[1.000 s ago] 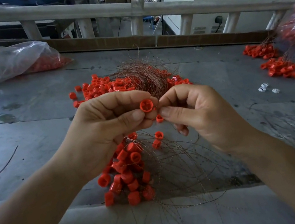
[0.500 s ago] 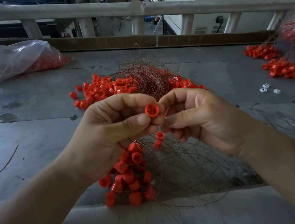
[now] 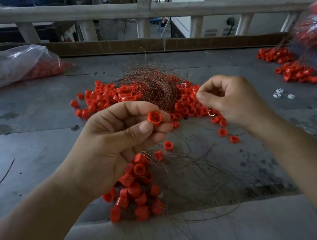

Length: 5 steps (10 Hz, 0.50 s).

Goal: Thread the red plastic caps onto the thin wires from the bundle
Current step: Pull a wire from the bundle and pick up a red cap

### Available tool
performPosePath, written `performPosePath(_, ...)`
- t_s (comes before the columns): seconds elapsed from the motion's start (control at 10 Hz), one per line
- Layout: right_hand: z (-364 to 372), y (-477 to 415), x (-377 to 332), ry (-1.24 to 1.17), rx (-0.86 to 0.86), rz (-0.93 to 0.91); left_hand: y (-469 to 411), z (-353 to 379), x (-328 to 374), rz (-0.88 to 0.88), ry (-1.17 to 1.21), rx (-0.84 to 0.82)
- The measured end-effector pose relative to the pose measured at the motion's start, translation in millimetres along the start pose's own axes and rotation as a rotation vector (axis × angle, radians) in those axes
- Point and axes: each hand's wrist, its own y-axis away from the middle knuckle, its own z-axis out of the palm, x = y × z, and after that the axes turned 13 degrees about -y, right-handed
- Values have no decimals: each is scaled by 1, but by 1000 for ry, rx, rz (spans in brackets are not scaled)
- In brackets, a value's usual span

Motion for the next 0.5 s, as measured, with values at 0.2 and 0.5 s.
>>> performPosePath(0.2,-9,-15,33,294,-2,49,1,0,3,-11,10,27)
performPosePath(0.5,0,-17,38,414,-45,32,0,-1,4,-18,23,31)
